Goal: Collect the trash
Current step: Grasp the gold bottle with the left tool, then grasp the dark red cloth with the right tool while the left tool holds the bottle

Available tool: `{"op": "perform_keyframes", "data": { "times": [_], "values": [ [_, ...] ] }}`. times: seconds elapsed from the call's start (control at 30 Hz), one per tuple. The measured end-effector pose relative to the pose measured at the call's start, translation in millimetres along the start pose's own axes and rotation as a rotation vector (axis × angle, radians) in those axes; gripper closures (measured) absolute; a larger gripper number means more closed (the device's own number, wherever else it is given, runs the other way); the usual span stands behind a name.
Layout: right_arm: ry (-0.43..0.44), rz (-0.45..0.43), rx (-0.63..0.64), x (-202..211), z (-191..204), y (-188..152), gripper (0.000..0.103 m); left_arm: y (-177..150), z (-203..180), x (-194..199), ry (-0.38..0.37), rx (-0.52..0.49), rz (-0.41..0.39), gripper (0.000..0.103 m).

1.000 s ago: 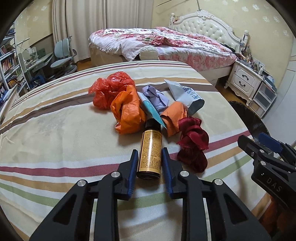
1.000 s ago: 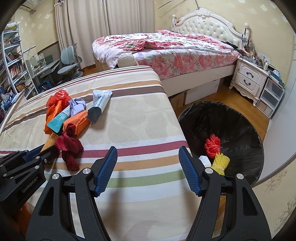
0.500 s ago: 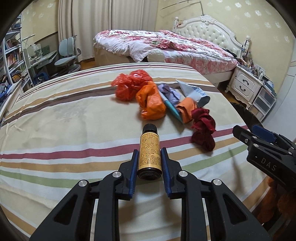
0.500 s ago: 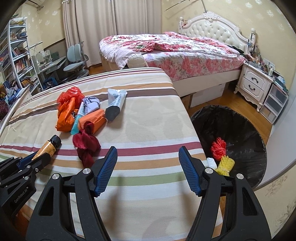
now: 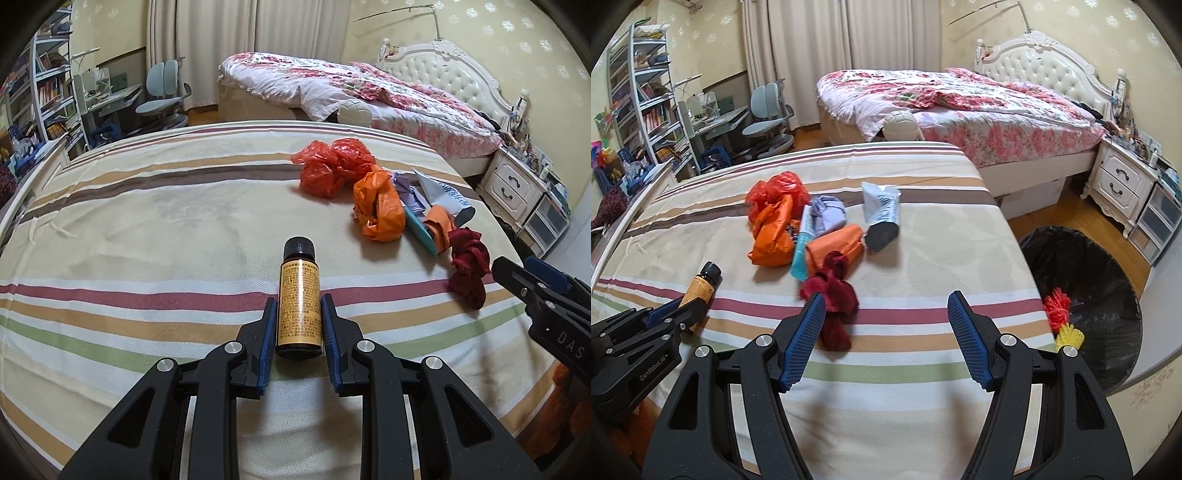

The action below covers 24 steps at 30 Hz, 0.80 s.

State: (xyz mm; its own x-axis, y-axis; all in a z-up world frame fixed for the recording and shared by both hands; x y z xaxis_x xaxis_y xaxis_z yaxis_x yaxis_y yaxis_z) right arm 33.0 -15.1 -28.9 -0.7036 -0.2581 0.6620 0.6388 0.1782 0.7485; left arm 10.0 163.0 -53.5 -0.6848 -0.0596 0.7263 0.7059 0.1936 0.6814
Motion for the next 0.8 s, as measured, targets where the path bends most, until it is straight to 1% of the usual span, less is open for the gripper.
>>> {"op": "perform_keyframes", "data": {
  "times": [0.17, 0.2, 0.23, 0.33, 0.37, 0.6, 0.67, 0.7, 0.77, 0.8],
  "values": [
    [0.012, 0.019, 0.032, -9, 13, -1, 0.036, 1, 1, -2, -0.005, 0.002, 0.006, 0.078],
    [0.014, 0.021, 0.035, -10, 15, -1, 0.038, 2, 1, -3, -0.006, 0.003, 0.007, 0.078],
    [0.018, 0.028, 0.040, -12, 17, -1, 0.040, 2, 2, -3, -0.008, 0.005, 0.008, 0.077],
    [0.034, 0.037, 0.046, -14, 22, -1, 0.044, 3, 2, -4, -0.009, 0.008, 0.008, 0.069],
    [0.037, 0.038, 0.048, -14, 23, -1, 0.045, 2, 2, -3, -0.008, 0.009, 0.008, 0.068],
    [0.054, 0.048, 0.063, -17, 32, -2, 0.046, 2, 3, -4, -0.009, 0.004, 0.007, 0.068],
    [0.064, 0.054, 0.065, -18, 34, -3, 0.049, 1, 4, -3, -0.011, 0.007, 0.006, 0.069],
    [0.070, 0.058, 0.066, -20, 35, -3, 0.053, 2, 4, -3, -0.010, 0.007, 0.005, 0.070],
    [0.084, 0.069, 0.072, -22, 38, -3, 0.059, 2, 5, -4, -0.009, 0.007, 0.003, 0.076],
    [0.090, 0.073, 0.075, -22, 39, -3, 0.065, 2, 5, -3, -0.008, 0.008, 0.002, 0.077]
  ]
}}
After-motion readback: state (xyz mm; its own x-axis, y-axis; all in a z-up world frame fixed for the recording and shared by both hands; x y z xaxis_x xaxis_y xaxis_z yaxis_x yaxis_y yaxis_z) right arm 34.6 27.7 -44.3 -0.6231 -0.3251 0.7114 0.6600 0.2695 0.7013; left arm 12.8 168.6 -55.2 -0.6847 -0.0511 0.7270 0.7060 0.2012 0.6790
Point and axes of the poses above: each gripper's, at about its wrist camera, not at the fingertips, and x roughly against the way its jaws point, z to its left, y to its top, the point moved 2 cm from there along -x, roughly the way its jaws point, and after that the axes turned 3 degrees about -z, right-handed, at the moved point
